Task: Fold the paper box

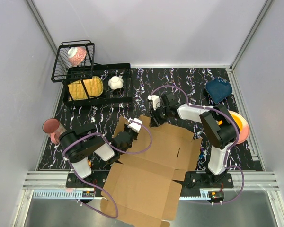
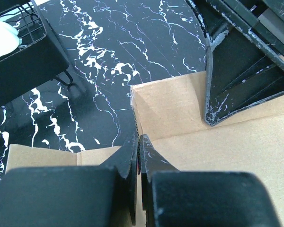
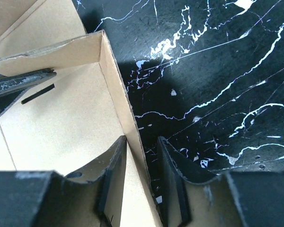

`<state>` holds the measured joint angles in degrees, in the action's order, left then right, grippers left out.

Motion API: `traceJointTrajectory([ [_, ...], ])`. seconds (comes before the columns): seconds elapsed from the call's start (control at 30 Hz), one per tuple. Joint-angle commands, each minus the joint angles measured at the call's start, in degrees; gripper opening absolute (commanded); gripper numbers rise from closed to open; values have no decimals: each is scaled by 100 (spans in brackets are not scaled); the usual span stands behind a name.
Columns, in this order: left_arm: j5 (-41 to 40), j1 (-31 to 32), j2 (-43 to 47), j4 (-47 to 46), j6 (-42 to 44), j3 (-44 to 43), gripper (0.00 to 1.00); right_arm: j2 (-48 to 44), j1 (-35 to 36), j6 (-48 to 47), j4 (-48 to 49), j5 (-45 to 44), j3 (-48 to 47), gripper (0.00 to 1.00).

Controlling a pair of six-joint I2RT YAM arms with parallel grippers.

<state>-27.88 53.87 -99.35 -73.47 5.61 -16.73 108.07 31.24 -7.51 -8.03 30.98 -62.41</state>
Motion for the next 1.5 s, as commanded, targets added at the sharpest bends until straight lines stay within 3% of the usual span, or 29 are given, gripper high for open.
traceJointTrajectory([
  [0.0,-139,27,74,-2198,19,-41,0,-172,48,-75,83,-320,-8,40],
  [0.53,-174,115,91,-2198,1,-6,0,-384,40,285,285,-172,-394,48],
  [0.83,-271,115,135,-2198,-16,-23,0,-216,40,285,100,13,-351,31],
  [0.93,-262,124,144,-2198,-7,-67,0,-286,48,276,109,-40,-245,40],
  [1.13,-244,142,83,-2198,-95,-93,0,-261,48,259,30,-5,-262,43],
  [1.37,-315,212,82,-2198,-60,-93,0,-129,48,250,-84,66,-324,32],
  [1.47,-393,221,118,-2198,-33,-102,0,-85,66,232,-181,66,-377,20],
])
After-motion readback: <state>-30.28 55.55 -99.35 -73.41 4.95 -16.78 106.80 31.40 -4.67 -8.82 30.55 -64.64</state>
